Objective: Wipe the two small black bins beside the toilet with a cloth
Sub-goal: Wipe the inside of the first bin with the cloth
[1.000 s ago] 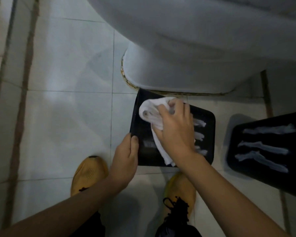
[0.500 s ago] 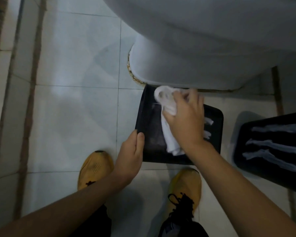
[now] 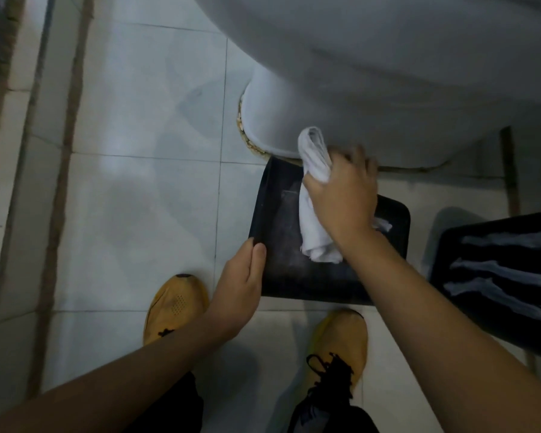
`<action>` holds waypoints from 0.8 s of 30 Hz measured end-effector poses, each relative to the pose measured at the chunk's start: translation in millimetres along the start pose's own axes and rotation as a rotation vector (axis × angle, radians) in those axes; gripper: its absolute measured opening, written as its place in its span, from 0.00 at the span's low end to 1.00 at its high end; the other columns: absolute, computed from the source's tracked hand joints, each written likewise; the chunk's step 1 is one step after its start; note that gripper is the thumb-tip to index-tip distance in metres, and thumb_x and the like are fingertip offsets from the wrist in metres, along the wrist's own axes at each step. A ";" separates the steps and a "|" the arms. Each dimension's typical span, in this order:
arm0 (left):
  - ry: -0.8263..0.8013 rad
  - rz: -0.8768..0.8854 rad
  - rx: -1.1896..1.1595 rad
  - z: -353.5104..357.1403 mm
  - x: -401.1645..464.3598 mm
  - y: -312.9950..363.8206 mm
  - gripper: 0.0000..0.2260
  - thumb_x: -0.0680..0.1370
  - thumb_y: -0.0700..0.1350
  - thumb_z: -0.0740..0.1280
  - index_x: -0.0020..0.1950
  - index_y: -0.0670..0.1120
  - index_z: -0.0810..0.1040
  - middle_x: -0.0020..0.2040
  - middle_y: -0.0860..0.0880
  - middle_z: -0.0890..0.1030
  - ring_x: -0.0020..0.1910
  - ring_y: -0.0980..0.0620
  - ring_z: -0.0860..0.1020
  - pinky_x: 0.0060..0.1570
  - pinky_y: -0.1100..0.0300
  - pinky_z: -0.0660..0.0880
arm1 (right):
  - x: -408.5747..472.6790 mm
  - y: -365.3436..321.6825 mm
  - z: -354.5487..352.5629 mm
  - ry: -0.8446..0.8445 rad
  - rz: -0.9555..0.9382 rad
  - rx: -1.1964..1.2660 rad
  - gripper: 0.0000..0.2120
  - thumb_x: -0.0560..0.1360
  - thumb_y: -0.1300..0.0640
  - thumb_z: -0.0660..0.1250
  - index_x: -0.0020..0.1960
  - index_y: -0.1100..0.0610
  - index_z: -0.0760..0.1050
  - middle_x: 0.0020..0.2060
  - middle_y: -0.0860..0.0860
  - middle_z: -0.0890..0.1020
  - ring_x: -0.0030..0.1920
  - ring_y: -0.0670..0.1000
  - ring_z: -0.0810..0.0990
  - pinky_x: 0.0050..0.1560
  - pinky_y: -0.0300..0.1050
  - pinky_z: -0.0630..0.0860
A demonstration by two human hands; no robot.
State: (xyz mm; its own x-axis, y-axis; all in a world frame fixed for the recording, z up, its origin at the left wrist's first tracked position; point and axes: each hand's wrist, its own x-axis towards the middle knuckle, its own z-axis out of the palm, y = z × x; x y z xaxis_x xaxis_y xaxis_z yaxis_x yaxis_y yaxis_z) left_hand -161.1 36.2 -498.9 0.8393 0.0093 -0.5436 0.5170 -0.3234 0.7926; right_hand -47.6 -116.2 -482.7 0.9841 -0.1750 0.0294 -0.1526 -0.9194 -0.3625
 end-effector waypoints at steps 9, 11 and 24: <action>0.044 0.056 -0.050 -2.5 -2.8 0.4 0.11 0.84 0.44 0.56 0.45 0.47 0.74 0.39 0.53 0.76 0.38 0.64 0.76 0.39 0.68 0.72 | -55.5 -1.1 5.1 -0.174 -0.465 0.003 0.26 0.68 0.53 0.75 0.64 0.50 0.74 0.58 0.54 0.74 0.54 0.57 0.71 0.52 0.52 0.73; 0.045 0.043 0.002 0.6 -1.3 3.2 0.14 0.85 0.48 0.53 0.46 0.45 0.73 0.39 0.48 0.76 0.38 0.59 0.75 0.38 0.64 0.73 | -21.9 -6.5 7.9 -0.037 -0.148 -0.041 0.24 0.70 0.51 0.74 0.64 0.55 0.75 0.57 0.57 0.76 0.56 0.61 0.73 0.54 0.52 0.73; 0.081 0.022 -0.023 2.8 -1.4 2.0 0.15 0.85 0.49 0.53 0.47 0.41 0.73 0.40 0.42 0.76 0.38 0.52 0.75 0.39 0.56 0.73 | -10.8 7.4 5.1 -0.021 -0.078 -0.042 0.23 0.69 0.53 0.72 0.62 0.56 0.76 0.58 0.59 0.77 0.56 0.63 0.74 0.54 0.56 0.74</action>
State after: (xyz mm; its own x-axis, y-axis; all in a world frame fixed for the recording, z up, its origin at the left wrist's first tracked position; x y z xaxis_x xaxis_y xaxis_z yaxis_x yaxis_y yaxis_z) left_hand -161.7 32.8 -497.4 0.8608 0.0792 -0.5027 0.5012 -0.3026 0.8107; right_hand -58.9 -119.3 -490.5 0.9948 -0.0954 0.0360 -0.0790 -0.9441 -0.3201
